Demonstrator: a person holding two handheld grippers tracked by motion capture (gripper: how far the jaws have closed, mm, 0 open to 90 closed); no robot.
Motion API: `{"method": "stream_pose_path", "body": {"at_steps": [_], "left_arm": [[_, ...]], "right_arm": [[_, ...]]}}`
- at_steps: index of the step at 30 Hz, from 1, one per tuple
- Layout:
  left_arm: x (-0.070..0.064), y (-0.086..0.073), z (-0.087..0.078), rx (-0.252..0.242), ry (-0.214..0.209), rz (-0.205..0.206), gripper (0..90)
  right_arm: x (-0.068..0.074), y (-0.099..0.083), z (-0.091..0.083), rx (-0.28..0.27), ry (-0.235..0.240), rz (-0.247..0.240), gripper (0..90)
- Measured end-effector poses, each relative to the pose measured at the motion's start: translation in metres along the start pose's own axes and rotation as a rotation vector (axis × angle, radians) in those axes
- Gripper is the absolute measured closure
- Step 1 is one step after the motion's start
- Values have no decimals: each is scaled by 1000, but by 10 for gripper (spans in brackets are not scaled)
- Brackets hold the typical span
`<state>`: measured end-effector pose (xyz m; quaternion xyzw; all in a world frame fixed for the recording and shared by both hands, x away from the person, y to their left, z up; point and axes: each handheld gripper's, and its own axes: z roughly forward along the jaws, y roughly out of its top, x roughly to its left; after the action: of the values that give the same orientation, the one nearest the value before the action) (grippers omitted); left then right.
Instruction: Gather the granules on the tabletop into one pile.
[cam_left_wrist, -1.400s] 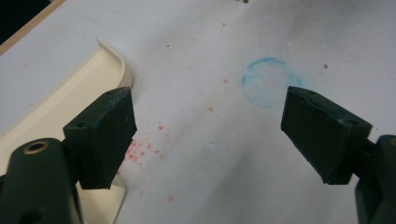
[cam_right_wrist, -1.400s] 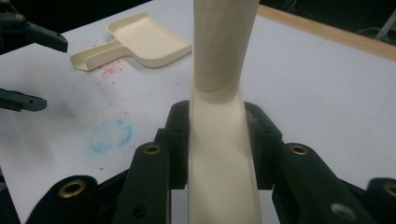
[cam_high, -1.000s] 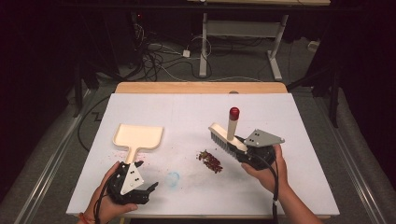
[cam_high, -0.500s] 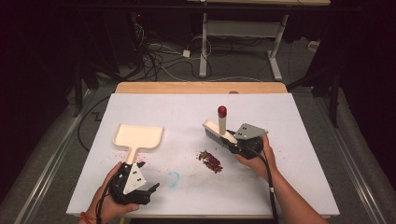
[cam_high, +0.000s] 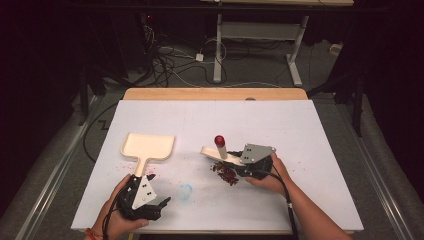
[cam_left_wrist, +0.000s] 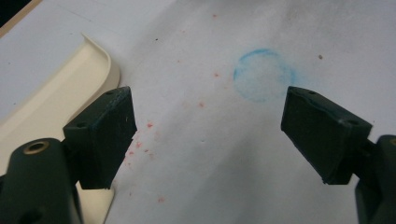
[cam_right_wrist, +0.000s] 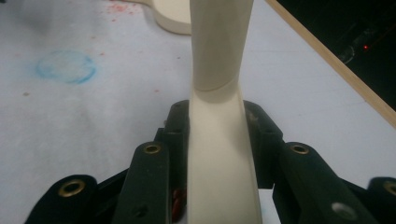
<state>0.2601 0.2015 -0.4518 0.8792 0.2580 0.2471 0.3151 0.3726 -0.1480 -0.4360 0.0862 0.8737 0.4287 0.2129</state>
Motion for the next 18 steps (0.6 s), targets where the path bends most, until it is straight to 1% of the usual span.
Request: {"method": "stream_pose_path", "body": {"at_steps": [2, 3, 6, 7, 9, 11, 13, 15, 18], "left_arm": [[0, 0, 1, 6, -5, 5, 168], [-1, 0, 1, 6, -6, 6, 168], [-1, 1, 2, 5, -10, 10, 168], [0, 1, 2, 5, -11, 11, 168], [-1, 2, 2, 3, -11, 7, 168], [-1, 2, 3, 5, -11, 11, 168], [-1, 3, 3, 7, -12, 12, 168], [-1, 3, 3, 5, -13, 11, 168], [-1, 2, 3, 3, -12, 7, 168]], "right_arm": [[4, -1, -4, -1, 6, -9, 671], [5, -2, -7, -12, 19, -9, 671], [8, -4, -14, -33, 34, -4, 673], [9, -4, -15, -32, 30, -10, 672], [10, -4, -17, -28, 13, -20, 672], [10, -3, -21, -34, -15, -14, 673], [8, -3, -25, -46, -43, 12, 673], [7, -2, -31, -46, -77, 37, 673], [5, 0, -44, -61, -109, 63, 673]]}}
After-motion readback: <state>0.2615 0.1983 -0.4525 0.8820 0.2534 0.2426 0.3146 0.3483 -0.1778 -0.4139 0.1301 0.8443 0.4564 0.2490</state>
